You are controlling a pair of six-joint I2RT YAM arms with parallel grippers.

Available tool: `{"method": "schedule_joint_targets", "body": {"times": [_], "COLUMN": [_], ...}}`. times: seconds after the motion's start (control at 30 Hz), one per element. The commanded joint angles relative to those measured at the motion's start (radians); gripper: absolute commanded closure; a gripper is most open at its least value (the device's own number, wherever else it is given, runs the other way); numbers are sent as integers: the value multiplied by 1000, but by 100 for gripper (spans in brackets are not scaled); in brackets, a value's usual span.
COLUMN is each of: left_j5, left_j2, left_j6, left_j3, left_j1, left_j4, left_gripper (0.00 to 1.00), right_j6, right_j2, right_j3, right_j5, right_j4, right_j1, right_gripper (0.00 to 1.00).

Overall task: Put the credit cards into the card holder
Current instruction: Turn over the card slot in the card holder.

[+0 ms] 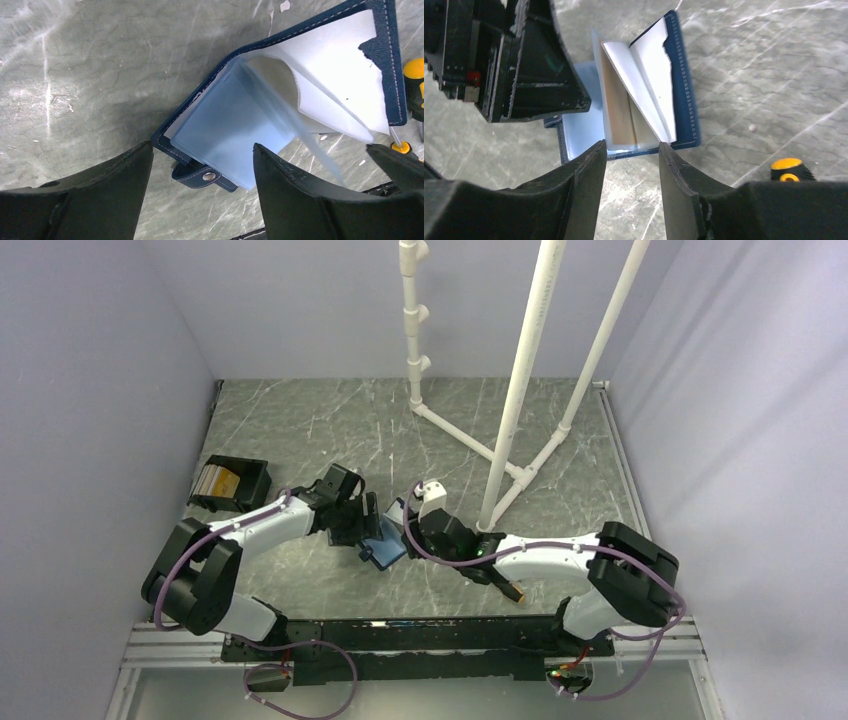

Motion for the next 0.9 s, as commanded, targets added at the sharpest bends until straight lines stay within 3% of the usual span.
{"method": "schedule_joint_targets", "body": {"times": [0.0, 0.13, 0.3, 0.53, 0.67, 0.87], "left_j5": [20, 13, -8, -9, 100, 263], "left_j2": [1, 7, -14, -114, -108, 84], "left_j6": [30, 47, 64, 81, 58, 26], "left_j3": [47, 69, 90, 157, 184, 236], "left_j1": [2, 2, 3, 5, 5, 5], "left_j4": [14, -19, -70, -172, -85, 73], "left_gripper": [20, 13, 13, 11, 24, 55], "right_j6": [-64, -67, 35, 50, -15, -53], "right_j2": [32, 70, 114, 194, 233, 225], "right_j3": [66, 111, 172, 212, 246, 255], "right_j5": [-97, -74, 10, -10, -37, -67], "right_j4": [-7, -31, -158, -249, -277, -277], "right_j1": [5, 0, -56, -137, -145, -154], "right_gripper": [53, 52, 61, 61, 58, 55]}}
